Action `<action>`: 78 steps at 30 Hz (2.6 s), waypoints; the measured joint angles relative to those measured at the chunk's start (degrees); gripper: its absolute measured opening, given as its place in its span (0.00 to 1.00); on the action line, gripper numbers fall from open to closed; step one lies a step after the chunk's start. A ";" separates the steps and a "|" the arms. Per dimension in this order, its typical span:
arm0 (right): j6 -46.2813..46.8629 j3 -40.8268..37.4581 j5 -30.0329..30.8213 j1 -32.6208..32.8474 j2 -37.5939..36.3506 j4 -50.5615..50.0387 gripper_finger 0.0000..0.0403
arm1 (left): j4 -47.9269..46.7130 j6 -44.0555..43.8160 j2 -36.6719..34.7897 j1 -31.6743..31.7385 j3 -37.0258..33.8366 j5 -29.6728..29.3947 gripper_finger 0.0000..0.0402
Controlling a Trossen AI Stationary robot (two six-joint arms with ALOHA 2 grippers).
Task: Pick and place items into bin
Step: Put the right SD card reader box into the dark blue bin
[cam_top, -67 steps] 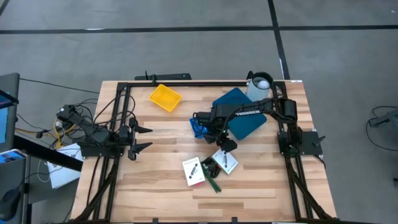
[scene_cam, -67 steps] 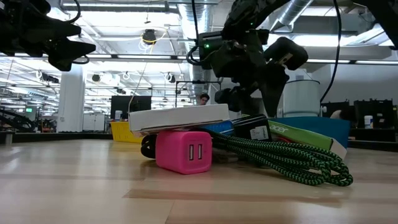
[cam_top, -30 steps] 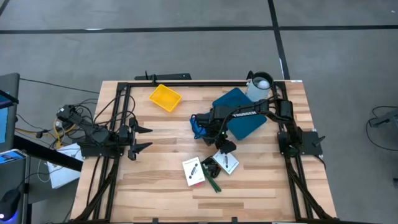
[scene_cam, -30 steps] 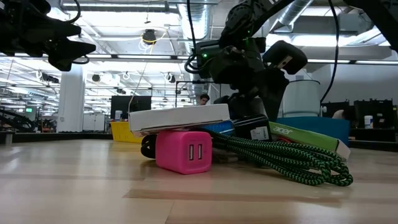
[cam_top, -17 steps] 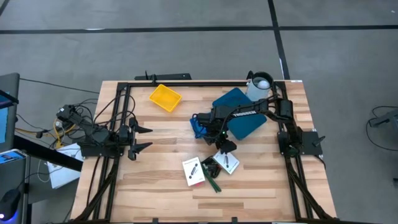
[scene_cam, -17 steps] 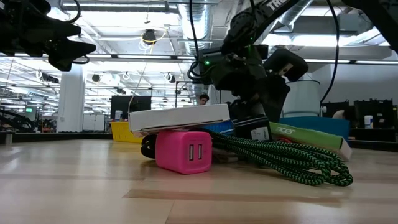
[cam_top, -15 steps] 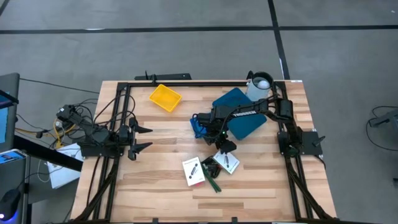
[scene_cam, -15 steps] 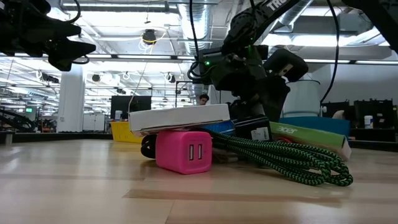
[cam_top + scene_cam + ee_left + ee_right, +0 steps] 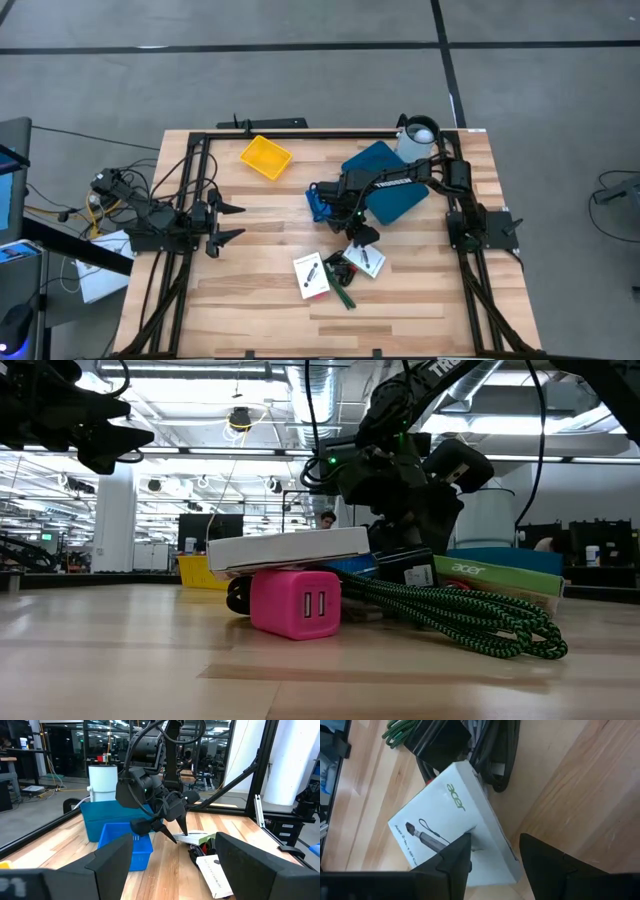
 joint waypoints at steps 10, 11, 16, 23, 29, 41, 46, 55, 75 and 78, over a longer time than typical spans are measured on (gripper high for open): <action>-0.02 0.00 0.04 0.00 -0.01 0.41 0.27 | 0.00 0.00 0.00 -0.02 0.01 0.00 0.68; -0.04 0.00 0.04 0.00 -0.01 0.41 0.26 | 0.00 0.00 0.00 -0.02 -0.01 0.00 0.68; -0.49 0.00 0.06 0.00 -0.01 0.61 0.20 | 0.00 0.02 0.00 -0.02 0.01 0.00 0.68; -1.45 0.00 0.10 -0.11 -0.01 1.04 0.07 | 0.00 0.02 0.00 -0.02 -0.01 0.00 0.68; -1.56 0.00 0.30 -0.76 0.01 1.04 0.02 | 0.00 0.00 0.00 -0.01 0.00 0.00 0.68; -1.78 0.00 2.37 -0.70 -0.01 -0.50 0.00 | 0.00 0.02 0.00 -0.01 0.01 0.00 0.68; -1.55 1.68 3.89 -0.49 0.00 -3.94 0.00 | 0.00 0.02 0.00 -0.02 -0.01 0.00 0.68; -1.08 5.43 8.14 -0.25 -0.21 -9.92 0.00 | 0.00 0.02 0.00 -0.01 0.00 0.00 0.68; 1.66 10.29 16.14 -0.24 -2.98 -19.82 0.00 | 0.00 0.01 -0.02 -0.02 -0.01 -0.07 0.68; 1.70 11.53 17.05 -0.24 -2.98 -21.96 0.00 | 0.00 0.02 -0.02 -0.02 0.01 -0.07 0.68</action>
